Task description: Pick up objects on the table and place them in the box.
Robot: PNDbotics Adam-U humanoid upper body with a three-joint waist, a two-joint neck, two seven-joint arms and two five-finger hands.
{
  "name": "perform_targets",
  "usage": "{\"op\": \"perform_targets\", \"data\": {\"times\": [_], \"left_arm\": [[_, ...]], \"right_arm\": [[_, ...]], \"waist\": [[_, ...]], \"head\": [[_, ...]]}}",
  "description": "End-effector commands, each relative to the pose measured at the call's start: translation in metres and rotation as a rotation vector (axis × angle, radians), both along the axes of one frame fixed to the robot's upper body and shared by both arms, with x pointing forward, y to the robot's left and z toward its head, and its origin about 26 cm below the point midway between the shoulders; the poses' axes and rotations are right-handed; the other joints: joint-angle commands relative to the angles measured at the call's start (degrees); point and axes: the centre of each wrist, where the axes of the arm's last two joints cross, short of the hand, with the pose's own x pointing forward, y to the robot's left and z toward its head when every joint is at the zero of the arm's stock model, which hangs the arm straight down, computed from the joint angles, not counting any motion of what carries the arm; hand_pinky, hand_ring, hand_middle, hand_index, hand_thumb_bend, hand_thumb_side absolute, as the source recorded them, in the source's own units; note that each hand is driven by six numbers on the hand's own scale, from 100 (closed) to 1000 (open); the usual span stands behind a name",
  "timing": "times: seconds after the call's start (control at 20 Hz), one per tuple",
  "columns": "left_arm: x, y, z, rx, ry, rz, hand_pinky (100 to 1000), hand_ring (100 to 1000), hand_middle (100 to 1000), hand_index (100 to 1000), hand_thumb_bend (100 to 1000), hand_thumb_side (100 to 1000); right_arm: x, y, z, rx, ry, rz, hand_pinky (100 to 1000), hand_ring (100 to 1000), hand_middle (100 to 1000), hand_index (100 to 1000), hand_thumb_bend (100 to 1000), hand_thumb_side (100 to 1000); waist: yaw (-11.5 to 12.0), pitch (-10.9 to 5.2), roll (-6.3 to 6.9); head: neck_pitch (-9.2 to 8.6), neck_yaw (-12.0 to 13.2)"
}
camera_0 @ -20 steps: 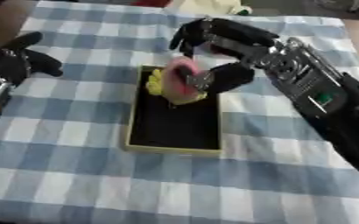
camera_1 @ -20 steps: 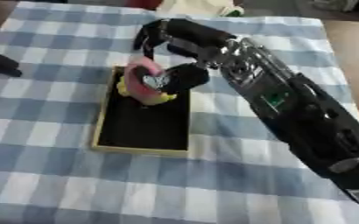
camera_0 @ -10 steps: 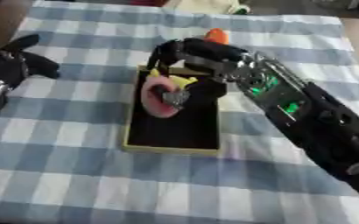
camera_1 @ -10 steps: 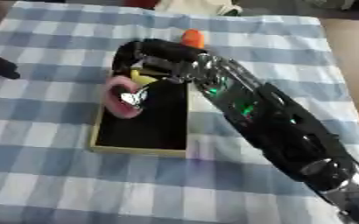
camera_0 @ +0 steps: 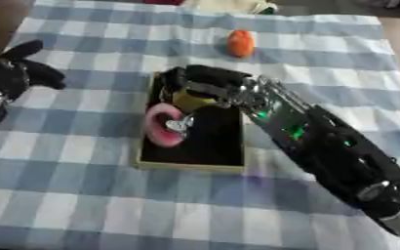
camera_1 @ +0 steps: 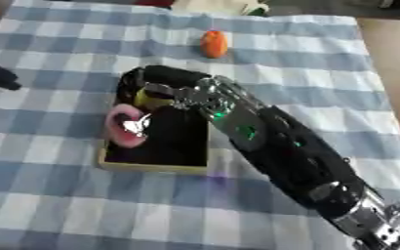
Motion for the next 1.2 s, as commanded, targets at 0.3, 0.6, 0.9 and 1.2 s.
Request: {"op": "perform_targets", "data": {"times": [0.3,0.6,0.9,1.2], "left_arm": [[0.0,0.0,0.007,0.02,-0.021,-0.005,938,736,702,994,139,993],[0.0,0.001,0.006,0.025,-0.018,-0.003,939,737,703,996,139,995],[0.0,0.003,0.005,0.03,-0.015,0.006,940,738,704,997,138,995],[0.0,0.004,0.004,0.036,-0.009,0.009,941,739,705,998,139,996]], "right_arm": [[0.009,-0.007,-0.01,-0.115,-0.009,-0.05,871,788,815,874,100,625],[0.013,-0.019,-0.007,-0.127,-0.034,-0.121,874,792,822,948,225,669],[0.007,-0.034,0.018,-0.126,-0.093,-0.132,881,802,833,963,300,721],[-0.012,-0.056,0.065,-0.065,-0.156,-0.152,885,807,834,965,326,762]], "waist": [[-0.18,-0.88,0.4],[-0.38,-0.86,0.34],[-0.74,-1.08,0.22],[-1.37,-1.37,-0.05]], "head": [[0.08,-0.02],[-0.02,0.13],[0.09,0.6],[0.05,1.15]]}}
